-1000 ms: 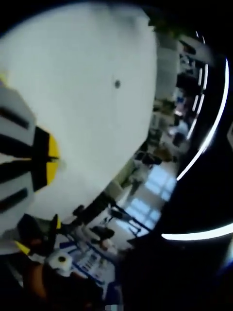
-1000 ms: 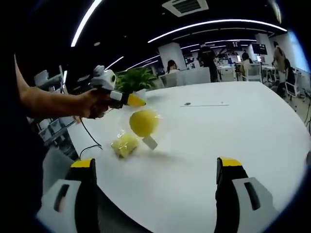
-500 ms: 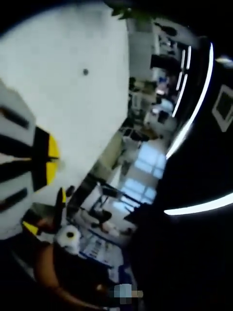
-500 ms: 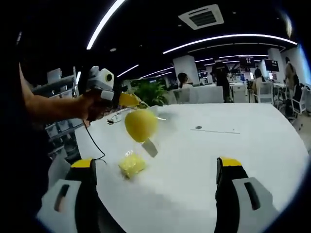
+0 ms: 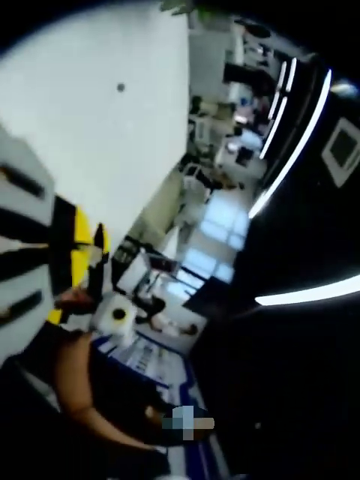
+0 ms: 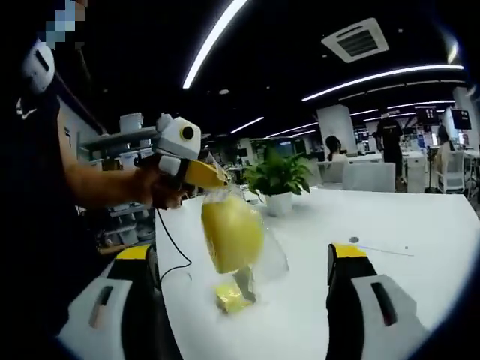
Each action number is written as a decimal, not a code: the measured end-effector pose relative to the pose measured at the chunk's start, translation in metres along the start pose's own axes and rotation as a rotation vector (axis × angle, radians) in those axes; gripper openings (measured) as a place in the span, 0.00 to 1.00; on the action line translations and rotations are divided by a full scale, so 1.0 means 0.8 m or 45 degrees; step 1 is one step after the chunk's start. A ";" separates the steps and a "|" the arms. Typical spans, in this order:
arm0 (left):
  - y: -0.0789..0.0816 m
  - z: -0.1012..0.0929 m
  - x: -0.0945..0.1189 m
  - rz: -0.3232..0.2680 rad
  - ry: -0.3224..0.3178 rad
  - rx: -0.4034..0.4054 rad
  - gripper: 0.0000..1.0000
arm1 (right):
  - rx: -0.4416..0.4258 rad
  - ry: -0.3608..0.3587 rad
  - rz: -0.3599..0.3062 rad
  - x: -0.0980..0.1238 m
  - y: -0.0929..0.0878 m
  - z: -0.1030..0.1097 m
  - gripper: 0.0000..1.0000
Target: Compare the silicone blocks by pressing each to a similar depth, holding the contact briefly, and releasing to observe deformation and rebound differences across the visible hardness samples.
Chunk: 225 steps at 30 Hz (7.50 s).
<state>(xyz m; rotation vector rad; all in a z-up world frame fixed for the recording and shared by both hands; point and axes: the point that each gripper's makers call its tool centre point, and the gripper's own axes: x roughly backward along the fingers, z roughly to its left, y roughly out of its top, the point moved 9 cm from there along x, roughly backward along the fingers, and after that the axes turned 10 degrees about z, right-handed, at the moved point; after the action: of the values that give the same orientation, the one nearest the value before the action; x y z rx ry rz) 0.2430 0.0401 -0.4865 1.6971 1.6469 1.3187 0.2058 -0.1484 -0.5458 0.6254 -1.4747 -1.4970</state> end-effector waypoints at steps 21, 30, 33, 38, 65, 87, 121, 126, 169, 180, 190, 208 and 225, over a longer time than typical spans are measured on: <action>-0.009 -0.031 0.019 -0.057 -0.095 0.036 0.00 | -0.025 0.285 -0.038 -0.030 0.009 0.023 0.36; -0.018 -0.030 0.024 -0.066 -0.113 0.048 0.00 | -0.036 0.337 -0.015 -0.035 0.004 0.030 0.29; -0.025 -0.029 0.034 -0.074 -0.110 0.059 0.00 | -0.034 0.350 -0.007 -0.042 0.003 0.037 0.28; -0.031 -0.028 0.053 -0.107 -0.103 0.083 0.00 | -0.020 0.357 -0.019 -0.053 0.006 0.050 0.24; -0.049 -0.020 0.066 -0.139 -0.058 0.004 0.00 | -0.131 0.372 0.155 -0.064 0.008 0.068 0.05; -0.051 -0.024 0.070 -0.149 -0.033 -0.088 0.00 | -0.207 0.362 0.163 -0.064 0.006 0.073 0.07; -0.056 -0.032 0.070 -0.117 0.024 -0.054 0.00 | -0.226 0.421 0.174 -0.063 0.001 0.074 0.10; -0.050 -0.033 0.070 -0.133 0.062 -0.082 0.00 | -0.202 0.425 0.142 -0.066 0.004 0.068 0.13; -0.028 -0.029 0.027 -0.238 0.017 0.012 0.00 | -0.005 -0.299 -0.034 0.049 -0.004 0.005 0.97; -0.061 -0.017 -0.005 -0.254 -0.012 0.132 0.00 | -0.182 -0.453 0.037 0.084 -0.062 -0.001 0.97; -0.103 0.001 -0.028 -0.247 -0.037 0.295 0.00 | -0.167 -0.621 0.133 0.088 -0.111 0.008 0.96; -0.178 0.042 -0.083 -0.148 -0.107 0.559 0.00 | -0.233 -0.675 0.239 0.072 -0.146 0.023 0.96; -0.198 0.126 -0.116 -0.149 0.084 0.711 0.00 | -0.319 -0.654 0.195 0.080 -0.164 0.023 0.96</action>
<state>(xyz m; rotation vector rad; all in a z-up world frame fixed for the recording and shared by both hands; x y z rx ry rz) 0.2595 0.0160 -0.6938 1.8217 2.2681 0.9157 0.1279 -0.2116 -0.6534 -0.0320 -1.6272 -1.7622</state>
